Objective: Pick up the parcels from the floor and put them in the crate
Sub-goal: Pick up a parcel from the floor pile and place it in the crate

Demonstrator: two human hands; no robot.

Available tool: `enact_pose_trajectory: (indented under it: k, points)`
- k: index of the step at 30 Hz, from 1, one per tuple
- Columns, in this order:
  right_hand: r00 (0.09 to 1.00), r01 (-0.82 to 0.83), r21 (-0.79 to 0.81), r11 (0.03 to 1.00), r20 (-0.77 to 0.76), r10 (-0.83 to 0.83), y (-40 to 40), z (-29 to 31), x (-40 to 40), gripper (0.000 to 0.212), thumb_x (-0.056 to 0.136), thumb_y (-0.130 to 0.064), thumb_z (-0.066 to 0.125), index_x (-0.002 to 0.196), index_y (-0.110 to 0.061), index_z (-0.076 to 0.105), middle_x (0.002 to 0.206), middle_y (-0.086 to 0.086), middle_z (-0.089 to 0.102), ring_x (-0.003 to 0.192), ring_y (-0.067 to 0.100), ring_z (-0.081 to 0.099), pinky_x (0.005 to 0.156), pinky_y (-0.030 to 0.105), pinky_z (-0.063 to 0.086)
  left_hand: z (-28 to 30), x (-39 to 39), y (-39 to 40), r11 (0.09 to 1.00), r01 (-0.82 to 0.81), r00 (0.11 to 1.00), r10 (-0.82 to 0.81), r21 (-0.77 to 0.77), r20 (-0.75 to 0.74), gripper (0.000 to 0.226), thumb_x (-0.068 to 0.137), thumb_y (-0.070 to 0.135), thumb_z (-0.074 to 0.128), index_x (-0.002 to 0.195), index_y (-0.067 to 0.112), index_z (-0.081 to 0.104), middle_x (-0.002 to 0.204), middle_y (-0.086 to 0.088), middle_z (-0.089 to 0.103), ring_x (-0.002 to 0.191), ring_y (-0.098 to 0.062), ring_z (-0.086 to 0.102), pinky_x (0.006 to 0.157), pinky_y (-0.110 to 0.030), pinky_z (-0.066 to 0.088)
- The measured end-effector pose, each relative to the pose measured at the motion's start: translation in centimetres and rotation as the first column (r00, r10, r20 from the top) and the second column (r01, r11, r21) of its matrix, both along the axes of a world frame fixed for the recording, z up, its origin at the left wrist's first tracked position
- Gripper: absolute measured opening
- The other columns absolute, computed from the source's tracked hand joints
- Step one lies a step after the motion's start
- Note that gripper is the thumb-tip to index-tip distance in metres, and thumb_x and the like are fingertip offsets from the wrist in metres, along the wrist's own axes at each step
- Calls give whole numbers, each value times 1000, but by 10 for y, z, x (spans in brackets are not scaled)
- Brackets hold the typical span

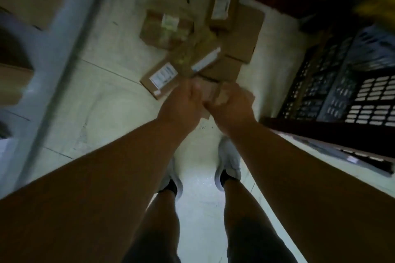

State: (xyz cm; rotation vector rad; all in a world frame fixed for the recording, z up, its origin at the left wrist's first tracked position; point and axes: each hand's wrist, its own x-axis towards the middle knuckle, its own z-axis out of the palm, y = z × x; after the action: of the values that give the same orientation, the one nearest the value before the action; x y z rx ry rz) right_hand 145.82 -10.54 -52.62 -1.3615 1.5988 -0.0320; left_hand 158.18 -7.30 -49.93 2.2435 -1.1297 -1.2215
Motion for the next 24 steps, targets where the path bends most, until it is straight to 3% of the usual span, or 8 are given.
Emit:
enact_pose_trajectory:
  k: [3,7,10,12,15,17,20,24]
  points:
    - [998,58,125,990,-30,-55,9,-86,-13,62,88,-41,72,139,-17,45,121,-7,54,104,10,52,72,15,41,-94,0,3,992,-16,1000,16,129,4,35,106,27,34,126,5,53,116,-14,62,107,-32,60,90,-39,49]
    - [996,67,141,988,-67,-58,10,-188,-15,63,90,-43,69,142,-19,44,139,4,55,113,17,57,82,26,41,-199,3,10,968,-36,999,33,248,15,37,107,35,27,121,8,49,95,-4,53,89,-18,53,59,-19,34]
    - [992,94,131,987,-101,-81,6,-241,-15,56,92,-38,68,140,-18,46,139,2,55,81,0,53,63,14,45,-250,0,11,960,28,1000,-26,280,-11,37,107,36,25,122,11,48,87,1,49,74,-10,49,54,-17,30]
    - [986,93,106,990,-147,-77,0,-268,-18,52,92,-37,68,137,-18,48,136,3,55,72,-1,49,47,10,39,-274,-6,4,955,41,998,-24,295,-60,35,107,36,26,125,15,47,95,0,52,72,-5,47,54,-18,34]
    - [977,47,72,996,-209,-32,-13,-297,-23,53,93,-37,67,138,-18,47,134,6,51,86,12,57,39,2,33,-305,-22,-16,959,20,989,22,284,-144,35,106,37,30,131,20,48,106,-1,53,82,-10,54,70,-25,51]
    - [969,-17,44,999,-244,27,-20,-311,-24,52,94,-36,65,139,-18,47,133,7,50,93,15,59,55,6,41,-322,-32,-31,960,4,984,47,281,-174,33,106,34,32,132,22,49,105,3,52,81,-8,52,68,-24,47]
    - [957,-89,-38,995,-279,75,-27,-323,-20,52,93,-37,64,138,-19,48,132,8,51,105,24,62,87,34,53,-341,-39,-51,960,-24,973,87,280,-216,30,106,26,35,131,21,52,103,5,51,74,-2,46,59,-21,37]
    - [943,-28,-45,999,-333,11,-39,-333,-7,47,91,-50,60,128,-24,49,121,9,56,105,30,61,89,47,55,-353,-38,-63,952,0,942,102,305,-319,25,105,20,36,108,21,61,97,8,54,82,-7,52,76,-26,46]
